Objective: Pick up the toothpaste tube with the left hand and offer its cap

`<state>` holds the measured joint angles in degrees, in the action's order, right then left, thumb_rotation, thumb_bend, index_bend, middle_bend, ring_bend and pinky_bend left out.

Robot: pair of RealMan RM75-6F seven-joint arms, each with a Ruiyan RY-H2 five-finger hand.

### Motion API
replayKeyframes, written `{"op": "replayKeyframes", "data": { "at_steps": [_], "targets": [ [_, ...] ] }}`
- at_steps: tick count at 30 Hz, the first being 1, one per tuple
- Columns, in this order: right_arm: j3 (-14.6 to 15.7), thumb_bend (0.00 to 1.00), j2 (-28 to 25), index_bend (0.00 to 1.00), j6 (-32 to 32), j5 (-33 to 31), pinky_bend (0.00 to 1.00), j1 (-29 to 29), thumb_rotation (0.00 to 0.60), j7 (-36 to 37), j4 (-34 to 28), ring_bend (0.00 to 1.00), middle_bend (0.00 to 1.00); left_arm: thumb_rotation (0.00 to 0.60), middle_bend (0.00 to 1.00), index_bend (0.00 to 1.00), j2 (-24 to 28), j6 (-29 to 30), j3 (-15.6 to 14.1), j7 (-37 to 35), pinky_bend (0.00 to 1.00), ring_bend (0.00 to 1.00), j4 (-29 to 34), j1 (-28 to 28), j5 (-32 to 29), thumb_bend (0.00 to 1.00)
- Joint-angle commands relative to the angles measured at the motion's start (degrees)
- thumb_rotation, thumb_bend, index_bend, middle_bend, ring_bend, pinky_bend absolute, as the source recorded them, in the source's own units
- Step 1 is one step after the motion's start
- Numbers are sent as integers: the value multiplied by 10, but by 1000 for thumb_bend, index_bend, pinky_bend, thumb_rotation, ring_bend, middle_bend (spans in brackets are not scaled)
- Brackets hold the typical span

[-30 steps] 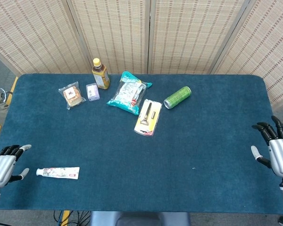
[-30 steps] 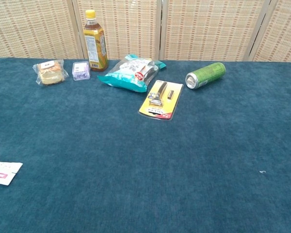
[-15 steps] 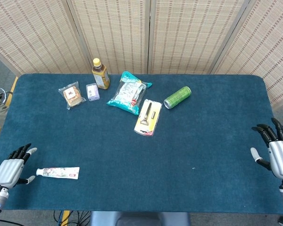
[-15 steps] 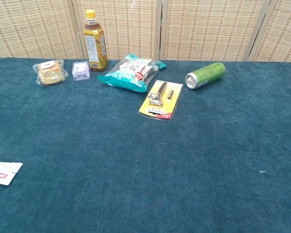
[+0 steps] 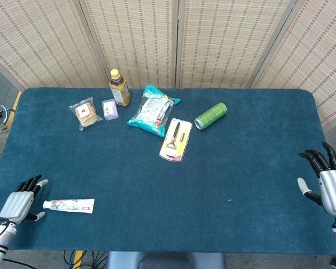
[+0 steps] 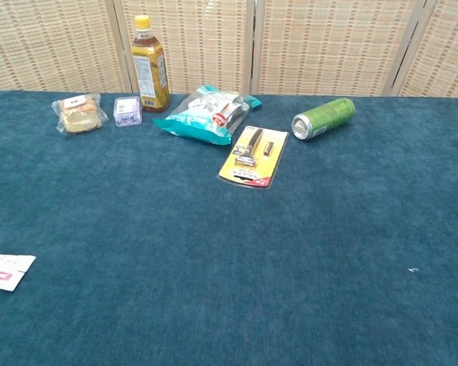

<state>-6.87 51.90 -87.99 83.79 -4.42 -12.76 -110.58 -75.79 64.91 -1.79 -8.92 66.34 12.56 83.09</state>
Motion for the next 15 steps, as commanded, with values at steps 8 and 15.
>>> {"op": "replayKeyframes", "data": {
  "at_steps": [8, 15],
  "targets": [
    [2, 254, 1, 287, -1, 0, 194, 2, 600, -4, -3, 82, 277, 600, 0, 0, -37, -29, 8, -30, 57, 0, -54, 27, 2, 132],
    [2, 254, 0, 287, -3, -2, 194, 5, 600, -2, -1, 82, 277, 600, 0, 0, -45, -27, 20, -33, 57, 0, -58, 51, 12, 132]
  ]
}}
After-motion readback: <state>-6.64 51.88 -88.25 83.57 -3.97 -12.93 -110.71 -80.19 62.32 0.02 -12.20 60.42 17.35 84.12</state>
